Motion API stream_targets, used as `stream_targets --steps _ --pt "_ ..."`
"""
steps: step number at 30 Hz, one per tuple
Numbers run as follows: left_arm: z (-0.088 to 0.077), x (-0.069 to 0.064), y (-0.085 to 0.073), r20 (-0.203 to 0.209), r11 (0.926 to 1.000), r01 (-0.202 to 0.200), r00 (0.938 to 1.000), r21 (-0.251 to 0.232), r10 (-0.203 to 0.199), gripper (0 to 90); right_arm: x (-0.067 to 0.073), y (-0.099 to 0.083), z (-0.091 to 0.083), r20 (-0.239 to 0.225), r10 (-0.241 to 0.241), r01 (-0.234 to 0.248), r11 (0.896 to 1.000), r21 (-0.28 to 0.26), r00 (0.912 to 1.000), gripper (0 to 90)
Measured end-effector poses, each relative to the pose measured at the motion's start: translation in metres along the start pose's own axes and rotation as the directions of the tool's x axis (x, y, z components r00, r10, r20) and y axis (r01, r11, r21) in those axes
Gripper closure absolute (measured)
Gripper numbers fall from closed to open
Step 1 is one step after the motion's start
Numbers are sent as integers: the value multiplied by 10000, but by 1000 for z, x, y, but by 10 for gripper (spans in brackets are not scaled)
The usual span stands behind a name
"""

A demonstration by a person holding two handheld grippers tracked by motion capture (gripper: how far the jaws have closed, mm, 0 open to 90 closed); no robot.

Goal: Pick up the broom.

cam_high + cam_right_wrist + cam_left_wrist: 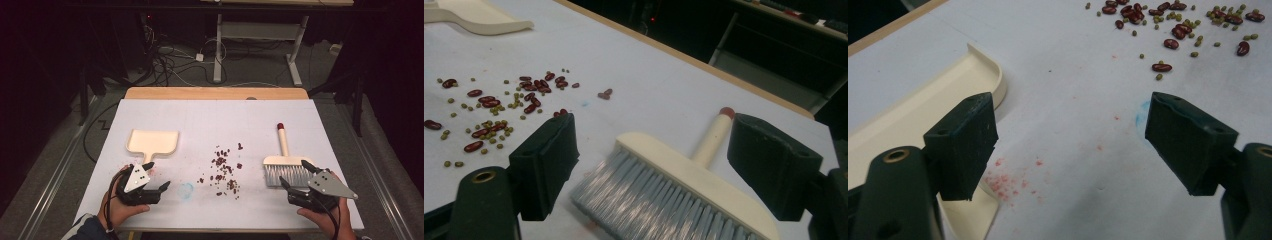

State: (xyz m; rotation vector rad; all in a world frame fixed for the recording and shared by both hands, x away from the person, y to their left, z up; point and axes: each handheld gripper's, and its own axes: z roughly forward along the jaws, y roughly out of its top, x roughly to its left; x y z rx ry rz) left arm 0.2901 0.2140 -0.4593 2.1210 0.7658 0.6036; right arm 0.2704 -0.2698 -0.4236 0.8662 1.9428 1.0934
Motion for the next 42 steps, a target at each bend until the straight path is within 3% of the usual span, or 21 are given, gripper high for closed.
stream_targets --steps 5,10,13,17,22,25,29,33,35,38,39,42 --pt "2 -1 0 -40 9998 -179 9998 68 179 200 -5 -2 2 -128 234 -231 9995 227 9996 208" --pt "3 -2 -5 13 9991 -154 9999 400 153 201 -10 4 8 -256 287 -276 9987 426 9993 211" --pt "2 -1 -5 -2 9994 -10 10000 353 10 201 -16 9 15 -182 385 -371 9966 738 9991 223" --pt "3 -3 -4 -37 9991 -69 10000 421 71 201 -33 18 30 -485 940 -855 9843 1543 9944 224" --pt "7 -3 -2 42 9988 -89 10000 472 87 201 -57 31 56 -224 1420 -1335 9657 2229 9896 230" --pt "9 -3 -3 114 9981 -183 9998 584 176 201 -69 40 78 87 1768 -1725 9465 2727 9842 244" --pt "10 -4 -5 171 9975 -231 9996 664 220 201 -78 41 111 604 2005 -2084 9039 3736 9778 278" --pt "9 -5 -8 179 9965 -277 9995 785 264 201 -86 30 144 1446 2231 -2652 8448 4648 9640 326" --pt "8 -5 -9 152 9963 -268 9996 822 256 201 -87 21 157 1799 2131 -2770 8036 5267 9603 346" --pt "6 -5 -13 101 9954 -266 9996 924 258 201 -89 9 171 1734 2469 -3015 7562 5808 9534 394" --pt "5 -5 -14 82 9955 -233 9997 916 226 201 -91 8 171 1636 2682 -3127 7572 5734 9494 431" --pt "2 -5 -16 -5 9950 -192 9998 985 193 201 -89 10 171 1264 2668 -2891 7595 5827 9554 583"
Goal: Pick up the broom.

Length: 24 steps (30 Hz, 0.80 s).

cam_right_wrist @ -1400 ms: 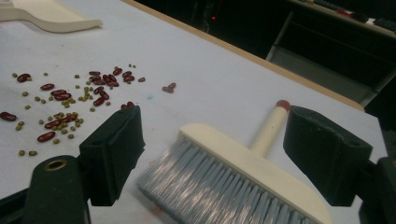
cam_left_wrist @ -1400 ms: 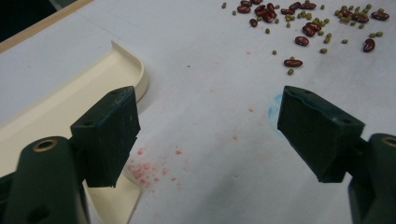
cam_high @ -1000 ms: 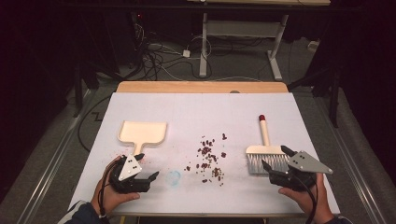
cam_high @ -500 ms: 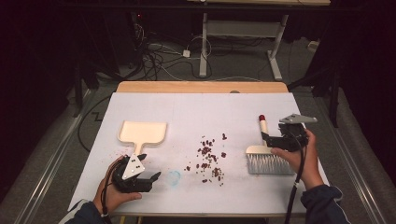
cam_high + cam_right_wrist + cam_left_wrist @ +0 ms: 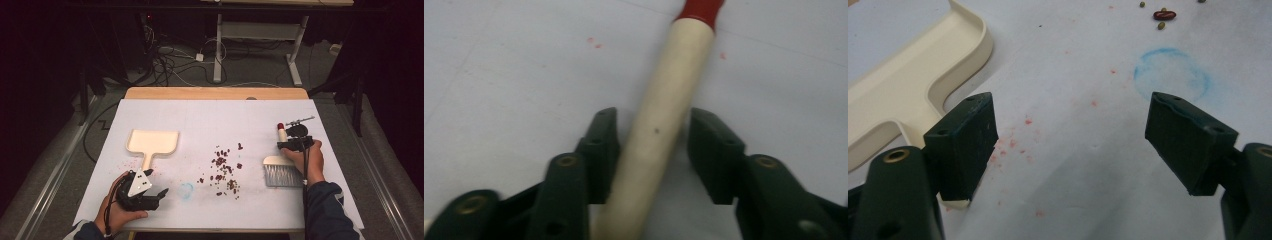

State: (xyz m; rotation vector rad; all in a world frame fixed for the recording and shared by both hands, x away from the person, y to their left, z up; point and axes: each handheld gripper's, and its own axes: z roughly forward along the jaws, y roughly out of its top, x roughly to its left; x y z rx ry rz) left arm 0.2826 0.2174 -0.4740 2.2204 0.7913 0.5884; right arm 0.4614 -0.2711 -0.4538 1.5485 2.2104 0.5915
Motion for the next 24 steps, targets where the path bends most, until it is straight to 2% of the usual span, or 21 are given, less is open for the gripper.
stream_targets --steps 2,6,10,12,18,21,22,24 --pt "-2 -1 -1 -52 10000 23 10000 -16 -23 201 4 2 0 78 -97 97 9999 72 9999 596" --pt "-1 -2 0 -96 10000 7 10000 44 -6 201 3 1 0 -53 50 -50 10000 0 10000 616" --pt "1 -1 1 -78 9999 -27 10000 105 28 201 6 1 1 -114 -77 75 9998 -176 9999 705" --pt "2 -1 1 -49 9999 -59 10000 120 59 201 8 1 1 -42 -261 260 9995 -192 9997 706" --pt "3 -1 3 -3 10000 -68 10000 70 68 201 4 -3 -1 -311 -142 126 9985 -529 9994 706" --pt "2 0 4 -11 9999 -97 10000 46 97 201 3 -4 -9 -450 -168 123 9951 -983 9988 707" --pt "2 0 4 -58 9998 -178 9998 -25 178 201 2 -5 -14 -531 -145 80 9925 -1219 9985 707" --pt "1 0 4 -40 10000 -46 10000 -3 46 201 1 -6 -25 -592 -167 62 9848 -1734 9981 707"
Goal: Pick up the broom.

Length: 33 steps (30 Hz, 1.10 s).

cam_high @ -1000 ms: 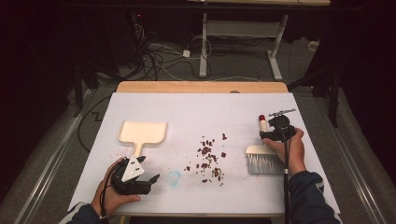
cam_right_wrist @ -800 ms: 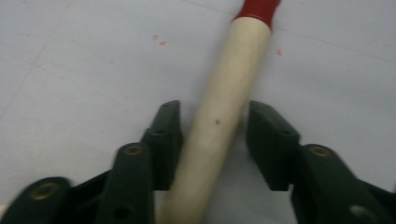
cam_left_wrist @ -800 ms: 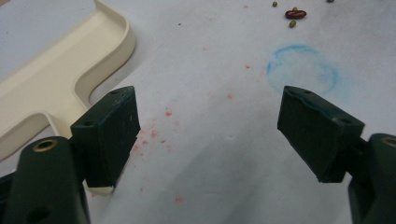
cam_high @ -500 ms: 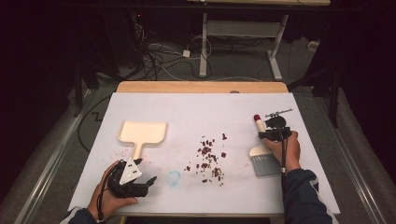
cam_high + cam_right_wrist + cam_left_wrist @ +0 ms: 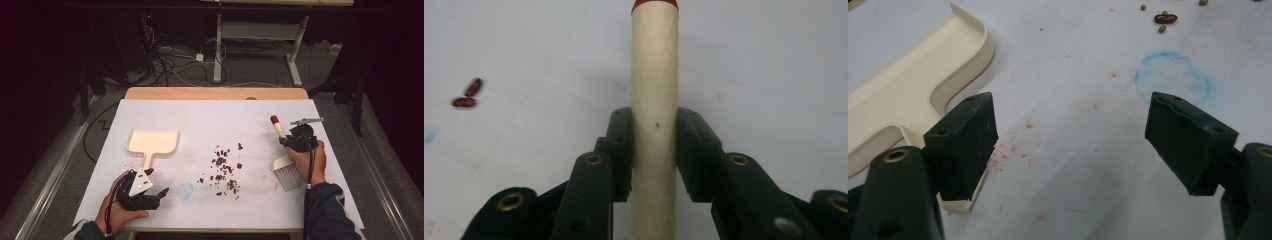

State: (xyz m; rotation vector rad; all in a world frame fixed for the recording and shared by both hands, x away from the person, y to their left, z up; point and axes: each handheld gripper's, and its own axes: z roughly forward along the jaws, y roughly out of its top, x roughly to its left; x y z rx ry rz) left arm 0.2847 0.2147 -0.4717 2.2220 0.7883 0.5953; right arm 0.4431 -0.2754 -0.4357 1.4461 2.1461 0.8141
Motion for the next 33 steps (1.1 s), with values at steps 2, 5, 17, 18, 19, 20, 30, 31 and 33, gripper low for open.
stream_targets --steps 2,5,17,18,19,20,30,31,33 --pt "-1 0 1 -7 9999 76 10000 -79 -76 201 1 0 -13 -31 -82 80 9987 -507 10000 708" --pt "-3 0 4 7 9995 200 9998 -258 -200 201 4 1 -32 -98 -198 185 9918 -1263 9998 710" --pt "-1 -25 66 1250 9809 412 9920 -1902 -175 213 30 8 -84 -715 -527 247 9375 -3470 9960 711" --pt "1 -31 75 1430 9782 356 9897 -2046 -61 215 35 8 -87 -747 -554 247 9319 -3619 9957 710" --pt "3 -37 84 1639 9753 273 9864 -2192 92 217 39 9 -90 -793 -590 251 9269 -3744 9951 710" --pt "5 -43 93 1875 9718 243 9821 -2346 207 217 45 9 -92 -846 -674 295 9216 -3871 9941 710" --pt "39 -91 163 3227 9499 489 9448 -3086 562 230 115 7 -111 -1347 -1767 885 8649 -4940 9750 710" --pt "44 -94 167 3174 9502 563 9472 -3066 463 235 121 6 -111 -1435 -1901 939 8592 -5029 9712 710" --pt "49 -94 170 3131 9512 732 9494 -2998 256 254 133 4 -114 -1577 -2118 1029 8516 -5140 9645 710"
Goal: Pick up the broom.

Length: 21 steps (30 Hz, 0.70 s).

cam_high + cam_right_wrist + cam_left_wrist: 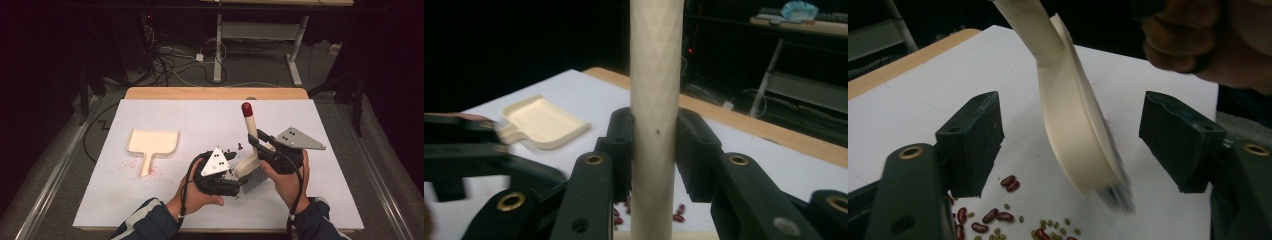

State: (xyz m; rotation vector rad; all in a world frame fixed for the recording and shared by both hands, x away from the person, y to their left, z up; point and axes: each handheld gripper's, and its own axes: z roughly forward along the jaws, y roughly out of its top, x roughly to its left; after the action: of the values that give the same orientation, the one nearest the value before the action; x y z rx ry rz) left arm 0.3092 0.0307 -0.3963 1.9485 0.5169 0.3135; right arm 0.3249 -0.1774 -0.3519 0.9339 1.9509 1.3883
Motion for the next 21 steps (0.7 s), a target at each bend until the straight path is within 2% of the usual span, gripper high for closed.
stream_targets --steps 3,5,7,10,11,12,14,16,18,19,20,21 --pt "8 4 -2 -58 9994 311 9995 118 -310 310 11 1 -2 -174 -86 82 9998 -206 9998 709" --pt "10 7 -5 120 9992 381 9992 114 -382 330 17 2 -5 -267 -143 134 9993 -354 9995 709" --pt "9 8 -7 188 9992 341 9992 187 -344 389 23 3 -8 -295 -352 337 9982 -504 9989 709" --pt "4 13 -9 640 9996 263 9976 63 -266 528 25 5 -11 -448 -341 314 9977 -602 9984 708" --pt "3 14 -9 557 9998 198 9982 101 -203 602 25 5 -11 -493 -366 335 9975 -622 9981 708" --pt "1 15 -9 405 9998 85 9991 187 -93 610 25 6 -11 -570 -412 378 9975 -595 9975 707" --pt "-4 21 -11 715 9996 221 9972 192 -234 638 22 6 -12 -867 -335 282 9977 -614 9957 704" --pt "-9 27 -13 841 9994 104 9964 343 -133 650 15 8 -12 -1792 -457 365 9979 -541 9828 684" --pt "-14 30 -14 980 9988 -96 9952 489 48 655 8 9 -14 -2238 -471 340 9975 -621 9735 632" --pt "-17 31 -15 1057 9983 -245 9942 529 188 655 5 10 -13 -2744 -626 526 9977 -436 9596 584" --pt "-21 32 -15 1186 9978 -383 9924 541 317 655 3 10 -10 -3386 -922 940 9955 -112 9364 561" --pt "-24 34 -16 1322 9974 -470 9904 541 395 655 2 10 -9 -3710 -1207 1364 9905 162 9207 543"
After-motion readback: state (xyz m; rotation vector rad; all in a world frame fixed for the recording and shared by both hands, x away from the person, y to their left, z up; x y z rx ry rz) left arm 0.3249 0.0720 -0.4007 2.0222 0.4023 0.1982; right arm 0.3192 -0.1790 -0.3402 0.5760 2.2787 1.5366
